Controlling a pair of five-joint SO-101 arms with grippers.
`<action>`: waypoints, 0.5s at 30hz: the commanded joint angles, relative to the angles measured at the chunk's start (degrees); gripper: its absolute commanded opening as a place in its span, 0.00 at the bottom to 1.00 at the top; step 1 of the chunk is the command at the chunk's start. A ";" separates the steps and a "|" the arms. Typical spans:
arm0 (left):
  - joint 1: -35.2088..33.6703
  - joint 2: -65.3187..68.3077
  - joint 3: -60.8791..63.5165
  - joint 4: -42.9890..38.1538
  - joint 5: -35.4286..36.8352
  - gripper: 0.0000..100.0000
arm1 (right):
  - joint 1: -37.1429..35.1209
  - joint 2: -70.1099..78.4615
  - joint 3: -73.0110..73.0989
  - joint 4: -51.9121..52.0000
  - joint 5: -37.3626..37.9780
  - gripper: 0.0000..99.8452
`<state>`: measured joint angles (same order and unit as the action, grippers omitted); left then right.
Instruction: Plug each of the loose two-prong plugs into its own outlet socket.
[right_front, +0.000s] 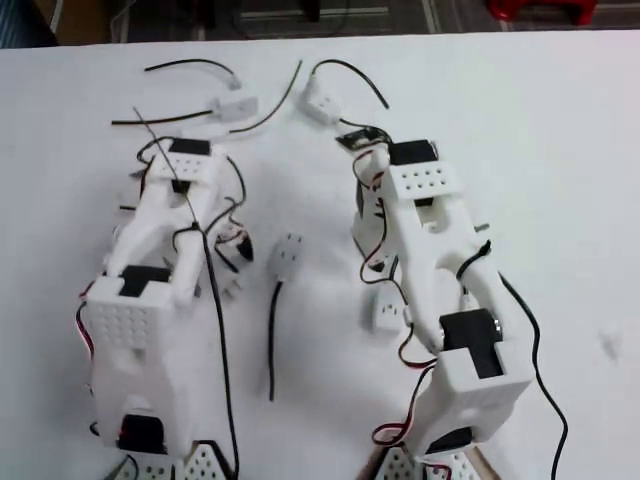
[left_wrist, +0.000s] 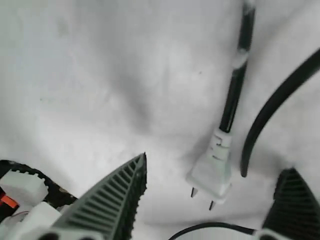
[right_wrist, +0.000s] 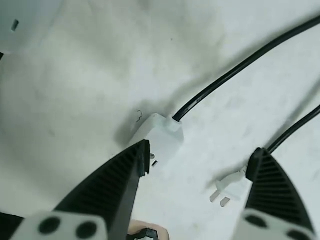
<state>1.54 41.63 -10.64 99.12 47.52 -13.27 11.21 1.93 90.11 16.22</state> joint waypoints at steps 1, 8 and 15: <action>5.14 2.15 1.41 2.11 -5.45 0.39 | 0.57 -3.03 -0.26 0.40 0.35 0.31; 5.23 -3.47 7.12 -3.78 -1.93 0.39 | 0.57 -3.03 -0.26 2.77 0.35 0.31; 5.67 -4.18 11.69 -8.88 -1.41 0.39 | 0.57 -3.03 -0.26 3.56 0.35 0.31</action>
<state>3.47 37.14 -1.67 91.47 45.58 -13.27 11.21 1.93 92.92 16.22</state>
